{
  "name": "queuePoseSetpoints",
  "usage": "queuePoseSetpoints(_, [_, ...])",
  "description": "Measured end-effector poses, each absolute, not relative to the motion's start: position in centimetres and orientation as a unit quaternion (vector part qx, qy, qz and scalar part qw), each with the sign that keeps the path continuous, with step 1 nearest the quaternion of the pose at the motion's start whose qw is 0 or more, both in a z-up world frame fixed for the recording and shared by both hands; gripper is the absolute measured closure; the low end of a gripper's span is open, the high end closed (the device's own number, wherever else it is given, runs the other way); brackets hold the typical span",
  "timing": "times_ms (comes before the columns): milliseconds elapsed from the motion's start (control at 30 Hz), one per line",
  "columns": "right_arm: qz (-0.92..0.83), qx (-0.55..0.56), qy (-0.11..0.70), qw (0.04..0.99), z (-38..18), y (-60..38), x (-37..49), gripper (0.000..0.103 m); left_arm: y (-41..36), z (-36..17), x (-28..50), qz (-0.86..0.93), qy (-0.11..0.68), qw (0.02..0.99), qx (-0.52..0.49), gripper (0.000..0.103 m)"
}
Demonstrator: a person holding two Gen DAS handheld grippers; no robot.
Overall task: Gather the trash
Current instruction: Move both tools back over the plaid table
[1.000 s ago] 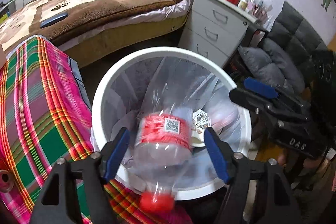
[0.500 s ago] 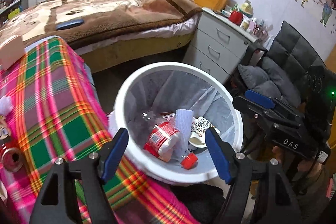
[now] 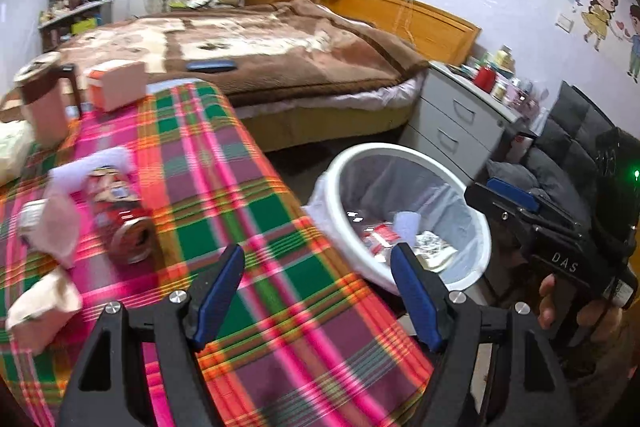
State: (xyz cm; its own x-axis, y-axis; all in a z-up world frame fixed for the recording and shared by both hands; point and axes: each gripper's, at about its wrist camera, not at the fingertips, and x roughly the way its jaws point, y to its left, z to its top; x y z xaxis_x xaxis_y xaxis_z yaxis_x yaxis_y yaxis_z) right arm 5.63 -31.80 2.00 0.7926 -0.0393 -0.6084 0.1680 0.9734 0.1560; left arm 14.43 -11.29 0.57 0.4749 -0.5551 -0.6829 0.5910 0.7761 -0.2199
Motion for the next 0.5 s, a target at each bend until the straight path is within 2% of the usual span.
queuePoseSetpoints(500, [0.026,0.080,0.316,0.945,2.4,-24.3,8.3,0.038,-0.9,1.2,14.4,-0.229,0.355,0.906,-0.013,0.025])
